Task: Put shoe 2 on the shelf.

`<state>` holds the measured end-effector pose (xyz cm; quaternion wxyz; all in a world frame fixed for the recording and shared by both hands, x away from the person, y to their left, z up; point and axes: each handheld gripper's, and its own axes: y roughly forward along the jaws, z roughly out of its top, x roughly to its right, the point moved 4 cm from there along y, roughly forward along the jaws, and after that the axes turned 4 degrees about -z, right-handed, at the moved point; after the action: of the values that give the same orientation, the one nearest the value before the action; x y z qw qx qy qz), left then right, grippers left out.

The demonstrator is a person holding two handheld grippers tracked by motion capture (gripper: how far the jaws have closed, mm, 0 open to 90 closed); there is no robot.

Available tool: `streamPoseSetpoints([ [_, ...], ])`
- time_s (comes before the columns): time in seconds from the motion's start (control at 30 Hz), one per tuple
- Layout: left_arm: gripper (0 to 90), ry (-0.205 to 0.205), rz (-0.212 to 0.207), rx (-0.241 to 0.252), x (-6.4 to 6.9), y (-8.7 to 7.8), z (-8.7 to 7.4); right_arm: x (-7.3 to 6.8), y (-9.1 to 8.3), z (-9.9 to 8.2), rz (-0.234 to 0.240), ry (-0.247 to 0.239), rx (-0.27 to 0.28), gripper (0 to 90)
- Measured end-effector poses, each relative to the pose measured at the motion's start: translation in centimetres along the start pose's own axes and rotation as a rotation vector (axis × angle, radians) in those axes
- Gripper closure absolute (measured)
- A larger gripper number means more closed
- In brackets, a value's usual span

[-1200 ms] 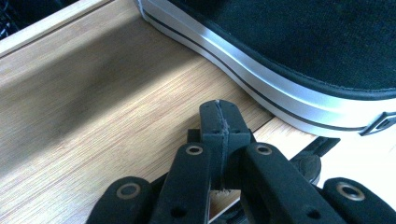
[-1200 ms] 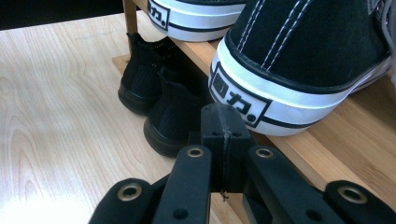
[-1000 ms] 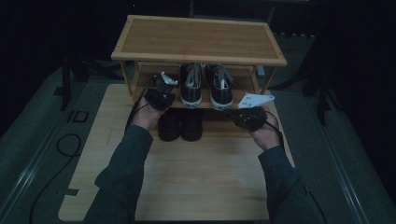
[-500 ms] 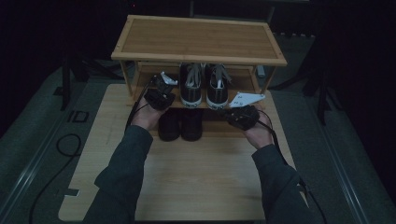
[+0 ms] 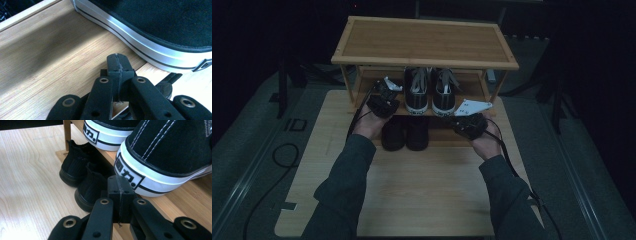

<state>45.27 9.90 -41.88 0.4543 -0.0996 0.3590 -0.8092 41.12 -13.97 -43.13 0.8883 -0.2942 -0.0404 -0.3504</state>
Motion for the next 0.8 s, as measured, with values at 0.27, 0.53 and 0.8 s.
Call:
streamPoseSetpoints([
  [0.27,90.0,0.005,0.001,-0.002,0.0,0.0,0.0,-0.3,0.2,0.6,-0.015,-0.013,0.005,90.0],
  [0.53,90.0,0.003,-0.001,0.0,0.0,0.0,0.0,-0.9,1.0,0.7,-0.015,-0.04,-0.013,90.0],
  [0.8,90.0,0.006,-0.004,0.0,0.0,0.0,0.0,-0.4,1.5,0.5,-0.06,-0.027,-0.032,90.0],
])
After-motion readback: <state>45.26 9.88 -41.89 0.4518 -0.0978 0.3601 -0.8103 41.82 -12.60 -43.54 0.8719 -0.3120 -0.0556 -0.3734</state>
